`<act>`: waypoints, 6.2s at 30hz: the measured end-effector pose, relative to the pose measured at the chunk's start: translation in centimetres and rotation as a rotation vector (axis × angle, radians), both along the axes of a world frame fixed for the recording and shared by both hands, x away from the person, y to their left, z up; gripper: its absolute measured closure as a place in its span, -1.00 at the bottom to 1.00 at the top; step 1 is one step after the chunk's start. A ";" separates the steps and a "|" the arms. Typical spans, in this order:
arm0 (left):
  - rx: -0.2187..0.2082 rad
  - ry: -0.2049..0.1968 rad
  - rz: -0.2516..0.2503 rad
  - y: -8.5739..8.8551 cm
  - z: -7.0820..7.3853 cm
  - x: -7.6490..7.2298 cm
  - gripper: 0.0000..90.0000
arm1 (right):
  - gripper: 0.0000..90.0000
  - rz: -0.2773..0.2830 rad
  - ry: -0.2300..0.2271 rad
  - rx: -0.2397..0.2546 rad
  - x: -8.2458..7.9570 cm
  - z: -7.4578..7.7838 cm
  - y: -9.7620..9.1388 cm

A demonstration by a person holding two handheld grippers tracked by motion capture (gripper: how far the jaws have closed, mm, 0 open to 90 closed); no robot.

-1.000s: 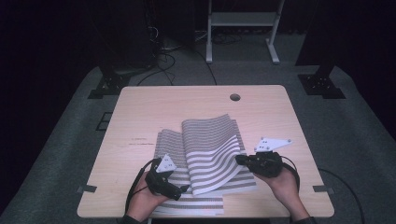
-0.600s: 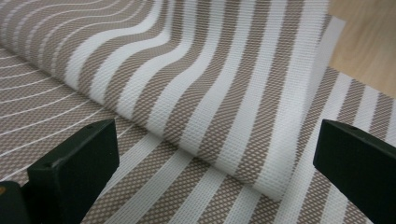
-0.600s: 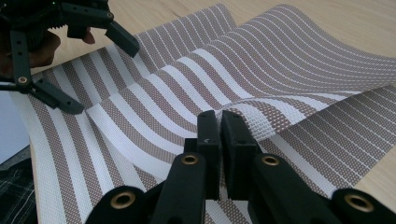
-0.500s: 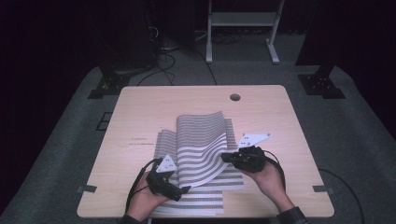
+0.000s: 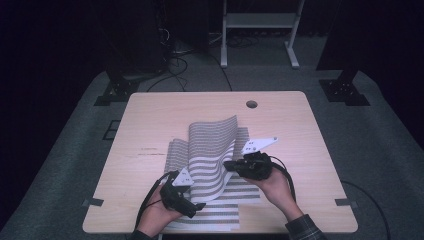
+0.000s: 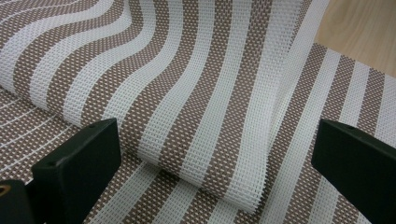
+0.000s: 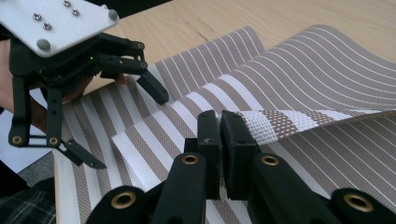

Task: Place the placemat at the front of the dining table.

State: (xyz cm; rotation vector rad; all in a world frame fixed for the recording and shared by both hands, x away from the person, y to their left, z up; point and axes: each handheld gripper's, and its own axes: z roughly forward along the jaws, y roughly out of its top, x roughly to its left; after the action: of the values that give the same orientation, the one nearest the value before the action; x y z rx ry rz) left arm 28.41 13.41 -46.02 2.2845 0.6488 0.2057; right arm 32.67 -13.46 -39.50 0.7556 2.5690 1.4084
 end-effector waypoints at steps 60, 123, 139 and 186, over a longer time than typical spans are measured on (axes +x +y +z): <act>-0.173 0.095 0.001 -1.7 2.2 4.6 0.92 | 0.21 -0.065 -0.049 0.041 0.3 -0.3 -0.3; -0.288 -0.041 0.254 11.5 6.5 0.7 0.91 | 0.59 -0.086 0.005 -0.262 -4.1 -7.7 -5.5; -0.266 -0.038 0.326 13.8 5.8 -1.3 0.90 | 0.59 -0.087 0.001 -0.265 -4.2 -7.7 -5.5; -0.095 -0.029 0.506 19.0 3.5 -4.5 0.78 | 0.60 -0.089 0.004 -0.270 -4.1 -7.6 -5.4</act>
State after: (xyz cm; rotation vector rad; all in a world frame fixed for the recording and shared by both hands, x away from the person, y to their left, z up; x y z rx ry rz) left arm 23.87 32.38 -42.52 1.9871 1.1876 0.4362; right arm 28.56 -18.84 -47.14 0.8153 2.6178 1.0073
